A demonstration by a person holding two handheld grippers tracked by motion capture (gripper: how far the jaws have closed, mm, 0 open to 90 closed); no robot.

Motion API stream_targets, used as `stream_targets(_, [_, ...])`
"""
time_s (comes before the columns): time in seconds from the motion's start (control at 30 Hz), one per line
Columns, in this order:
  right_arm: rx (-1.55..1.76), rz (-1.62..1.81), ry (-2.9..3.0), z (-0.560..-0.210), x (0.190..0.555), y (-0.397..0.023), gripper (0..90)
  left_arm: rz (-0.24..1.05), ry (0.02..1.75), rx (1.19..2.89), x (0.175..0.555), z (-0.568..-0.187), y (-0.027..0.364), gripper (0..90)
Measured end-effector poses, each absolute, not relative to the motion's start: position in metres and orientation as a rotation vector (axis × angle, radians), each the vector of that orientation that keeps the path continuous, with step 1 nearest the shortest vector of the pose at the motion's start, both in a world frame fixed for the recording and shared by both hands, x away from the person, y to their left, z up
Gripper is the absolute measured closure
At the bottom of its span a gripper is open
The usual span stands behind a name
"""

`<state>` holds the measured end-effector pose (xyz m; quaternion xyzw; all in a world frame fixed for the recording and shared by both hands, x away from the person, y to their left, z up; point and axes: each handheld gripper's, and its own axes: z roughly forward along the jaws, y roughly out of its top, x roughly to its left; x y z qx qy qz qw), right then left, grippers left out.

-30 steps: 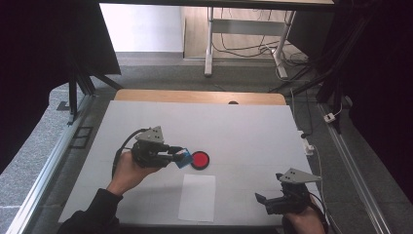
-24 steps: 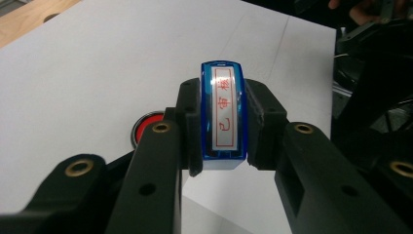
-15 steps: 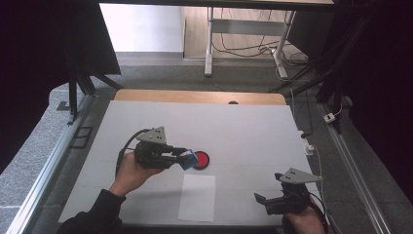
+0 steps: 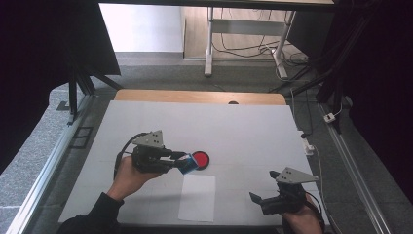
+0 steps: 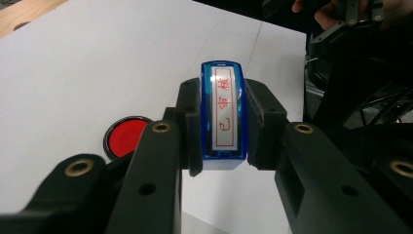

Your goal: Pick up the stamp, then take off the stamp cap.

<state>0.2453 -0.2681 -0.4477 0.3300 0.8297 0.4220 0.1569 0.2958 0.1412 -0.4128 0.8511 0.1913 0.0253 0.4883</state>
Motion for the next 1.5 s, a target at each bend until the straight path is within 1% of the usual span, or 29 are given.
stream_targets(0.2, [0.887,1.235,2.387,-0.446,0.246,-0.259,0.0,0.058,0.459,2.069,0.295,-0.413,0.141,70.5])
stream_targets(0.47, [0.759,1.259,2.479,-0.449,0.252,-0.235,0.0,0.046,0.444,2.077,0.296,-0.416,0.142,70.4])
stream_targets(0.7, [0.741,1.351,2.555,-0.454,0.266,-0.216,0.0,0.035,0.429,2.071,0.298,-0.416,0.142,70.4])
stream_targets(0.93, [0.703,1.319,2.612,-0.457,0.276,-0.197,0.0,0.021,0.418,2.068,0.300,-0.417,0.141,70.4])
stream_targets(1.13, [0.642,1.280,2.644,-0.461,0.282,-0.179,0.0,0.025,0.378,2.081,0.301,-0.418,0.137,70.5])
stream_targets(1.5, [0.558,1.345,2.724,-0.464,0.294,-0.147,0.0,0.009,0.300,2.099,0.302,-0.422,0.131,70.5])
